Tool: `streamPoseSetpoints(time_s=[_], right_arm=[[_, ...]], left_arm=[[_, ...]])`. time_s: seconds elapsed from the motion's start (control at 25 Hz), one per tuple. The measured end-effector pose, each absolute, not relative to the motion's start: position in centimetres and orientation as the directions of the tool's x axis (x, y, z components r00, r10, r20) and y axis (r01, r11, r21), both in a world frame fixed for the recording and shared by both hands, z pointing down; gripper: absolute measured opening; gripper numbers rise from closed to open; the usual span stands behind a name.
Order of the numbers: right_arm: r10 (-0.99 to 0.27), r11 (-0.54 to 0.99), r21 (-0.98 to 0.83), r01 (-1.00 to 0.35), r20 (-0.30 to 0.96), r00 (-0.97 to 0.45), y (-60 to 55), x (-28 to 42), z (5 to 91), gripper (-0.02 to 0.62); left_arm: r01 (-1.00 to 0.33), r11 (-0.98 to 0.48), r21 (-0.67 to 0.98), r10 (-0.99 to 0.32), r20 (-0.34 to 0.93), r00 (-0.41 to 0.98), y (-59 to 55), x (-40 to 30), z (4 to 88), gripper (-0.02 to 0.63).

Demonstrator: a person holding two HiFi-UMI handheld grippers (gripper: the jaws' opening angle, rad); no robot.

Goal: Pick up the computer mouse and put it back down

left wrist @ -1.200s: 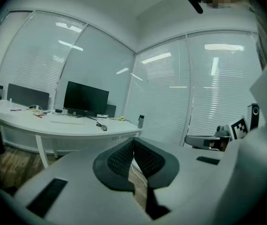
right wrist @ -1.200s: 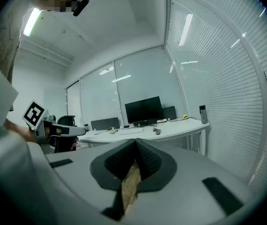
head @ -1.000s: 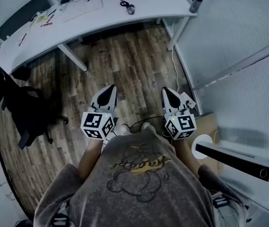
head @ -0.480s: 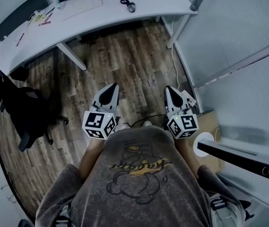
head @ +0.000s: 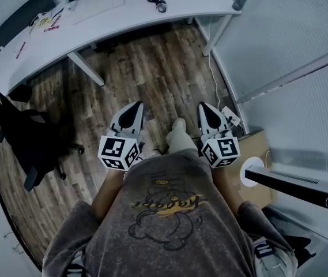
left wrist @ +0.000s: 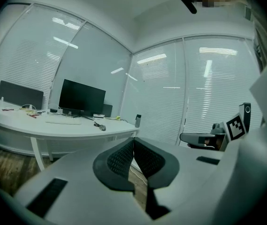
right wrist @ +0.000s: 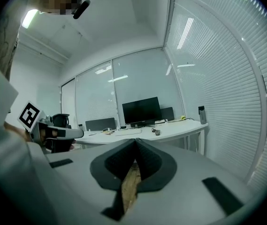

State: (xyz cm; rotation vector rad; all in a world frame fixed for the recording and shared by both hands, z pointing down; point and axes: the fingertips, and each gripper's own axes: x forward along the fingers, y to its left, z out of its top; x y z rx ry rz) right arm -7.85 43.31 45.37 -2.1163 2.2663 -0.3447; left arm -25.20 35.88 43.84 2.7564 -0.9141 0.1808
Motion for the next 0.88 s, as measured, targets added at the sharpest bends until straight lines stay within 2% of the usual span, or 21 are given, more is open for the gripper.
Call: streamPoseSetpoints(time_s=[0.44,0.88], right_arm=[[-0.987,0.086,-0.186,-0.979,0.119,-0.11,36.6,-6.3,45.9,0.006],[-0.981,0.129,-0.202,-0.971,0.116,-0.154,25.3,-0.2,46.2,0.006]], left_arm=[[-0.626,-0.758,0.183,-0.598,0.187,0.779,29.7,-23.7,44.5,0.018],[-0.649,-0.734,0.2,-0.625,0.174,0.761,19.1,-18.5,44.6,0.018]])
